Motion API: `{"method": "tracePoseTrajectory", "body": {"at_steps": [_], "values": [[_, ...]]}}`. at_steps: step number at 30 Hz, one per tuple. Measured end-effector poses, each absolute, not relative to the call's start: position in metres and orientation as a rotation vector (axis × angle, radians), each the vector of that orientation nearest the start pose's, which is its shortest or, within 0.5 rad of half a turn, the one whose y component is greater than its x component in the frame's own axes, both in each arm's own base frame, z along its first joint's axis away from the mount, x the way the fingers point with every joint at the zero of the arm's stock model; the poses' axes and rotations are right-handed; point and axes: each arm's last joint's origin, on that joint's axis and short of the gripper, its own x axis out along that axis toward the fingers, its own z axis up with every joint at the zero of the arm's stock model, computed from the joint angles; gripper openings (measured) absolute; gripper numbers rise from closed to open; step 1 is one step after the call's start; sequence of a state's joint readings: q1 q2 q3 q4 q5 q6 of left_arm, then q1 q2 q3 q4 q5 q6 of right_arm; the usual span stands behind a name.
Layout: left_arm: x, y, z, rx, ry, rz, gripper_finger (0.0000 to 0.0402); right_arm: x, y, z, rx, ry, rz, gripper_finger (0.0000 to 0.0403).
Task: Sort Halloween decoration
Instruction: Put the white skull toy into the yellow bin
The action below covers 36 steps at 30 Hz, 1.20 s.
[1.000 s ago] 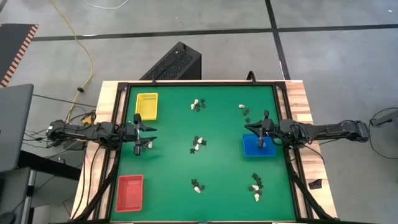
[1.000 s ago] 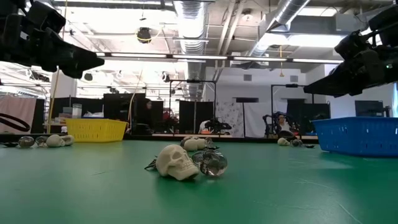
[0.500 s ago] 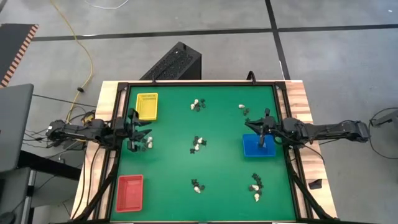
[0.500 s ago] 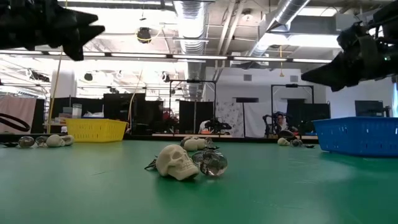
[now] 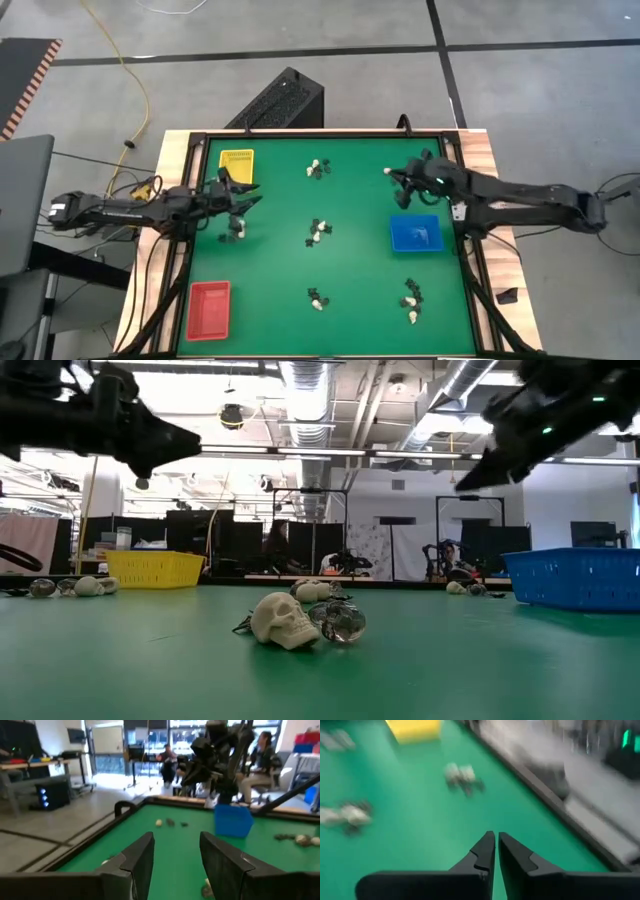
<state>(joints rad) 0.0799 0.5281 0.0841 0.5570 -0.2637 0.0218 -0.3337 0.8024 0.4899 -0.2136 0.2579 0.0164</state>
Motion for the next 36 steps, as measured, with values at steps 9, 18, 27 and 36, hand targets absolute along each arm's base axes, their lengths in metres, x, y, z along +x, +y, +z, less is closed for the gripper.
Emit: {"method": "tracePoseTrajectory", "body": {"at_steps": [9,18,27,36], "values": [[0.161,0.029,0.232,0.052,-0.079,0.324,0.0151,0.191,-0.12,0.222,0.109,0.971,-0.604,0.0158],[0.177,0.03,0.25,0.056,0.02,0.312,0.0151,0.209,-0.162,0.194,0.107,1.202,-0.544,0.025],[0.18,0.031,0.245,0.081,0.063,0.316,0.0151,0.206,-0.187,0.171,0.15,1.277,-0.484,0.0249],[0.18,0.031,0.245,0.098,0.068,0.328,0.0151,0.209,-0.198,0.152,0.177,1.281,-0.438,0.0249]]}}
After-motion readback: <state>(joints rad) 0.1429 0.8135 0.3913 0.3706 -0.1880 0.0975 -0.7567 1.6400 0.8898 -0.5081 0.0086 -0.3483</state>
